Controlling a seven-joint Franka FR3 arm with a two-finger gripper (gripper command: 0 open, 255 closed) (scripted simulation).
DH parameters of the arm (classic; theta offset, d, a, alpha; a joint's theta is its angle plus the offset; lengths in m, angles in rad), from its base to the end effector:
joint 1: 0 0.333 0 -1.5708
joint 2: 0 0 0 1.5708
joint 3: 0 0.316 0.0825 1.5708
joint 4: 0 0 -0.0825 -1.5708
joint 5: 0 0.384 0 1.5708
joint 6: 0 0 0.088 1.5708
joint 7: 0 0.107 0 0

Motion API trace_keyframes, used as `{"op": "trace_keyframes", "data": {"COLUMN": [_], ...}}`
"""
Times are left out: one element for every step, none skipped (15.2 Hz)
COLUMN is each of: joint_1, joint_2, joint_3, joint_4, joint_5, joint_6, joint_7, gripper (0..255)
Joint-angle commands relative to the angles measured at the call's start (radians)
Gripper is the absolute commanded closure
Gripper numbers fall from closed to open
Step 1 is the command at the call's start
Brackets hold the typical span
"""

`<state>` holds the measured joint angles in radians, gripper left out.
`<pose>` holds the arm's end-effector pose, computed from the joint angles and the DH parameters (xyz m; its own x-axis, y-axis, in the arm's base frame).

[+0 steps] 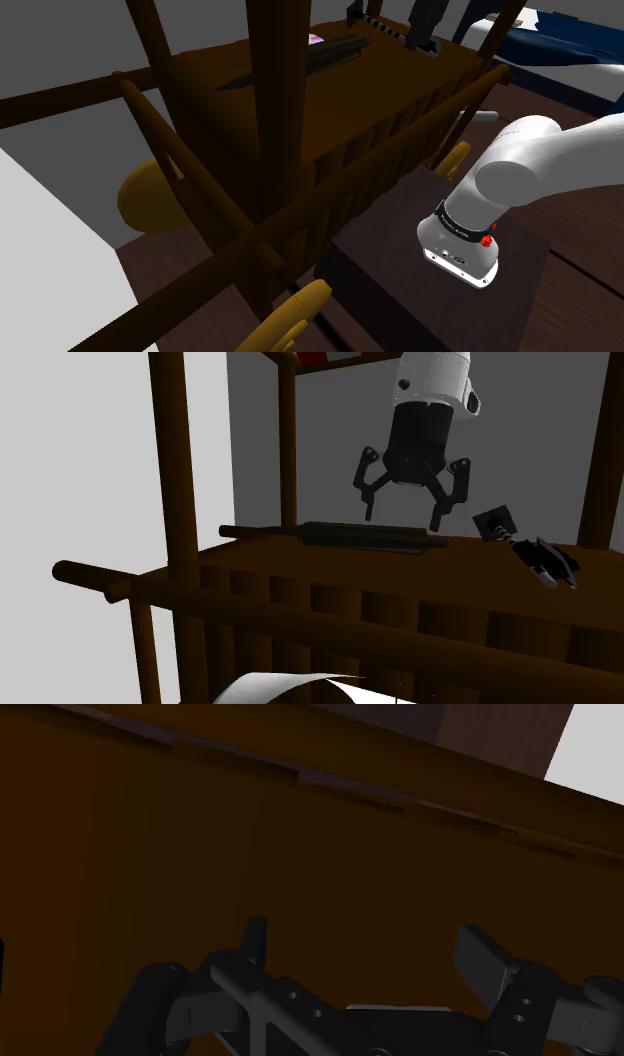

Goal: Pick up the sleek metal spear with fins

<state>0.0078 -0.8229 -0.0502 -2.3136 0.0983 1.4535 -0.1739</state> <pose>0.2846 -0.0063 0.6118 0.9873 0.1581 -0.0130 0.1548 -0.9782 -0.1387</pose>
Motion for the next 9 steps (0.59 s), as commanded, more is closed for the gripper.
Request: {"op": "trace_keyframes", "data": {"joint_1": [0.0, 0.024, 0.05, 0.075, 0.099, 0.123, 0.146, 0.168, 0.191], "joint_2": [0.0, 0.037, 0.074, 0.111, 0.146, 0.181, 0.215, 0.248, 0.28], "joint_3": [0.0, -0.009, -0.018, -0.026, -0.032, -0.038, -0.042, -0.045, -0.048], "joint_4": [0.0, 0.016, 0.033, 0.05, 0.069, 0.088, 0.107, 0.127, 0.146], "joint_5": [0.0, -0.014, -0.027, -0.038, -0.048, -0.057, -0.066, -0.073, -0.079], "joint_6": [0.0, 0.024, 0.046, 0.068, 0.088, 0.108, 0.126, 0.144, 0.161], "joint_7": [0.0, -0.063, -0.125, -0.186, -0.246, -0.306, -0.365, -0.423, -0.481], "gripper": [0, 0, 0, 0, 0, 0, 0, 0, 0]}}
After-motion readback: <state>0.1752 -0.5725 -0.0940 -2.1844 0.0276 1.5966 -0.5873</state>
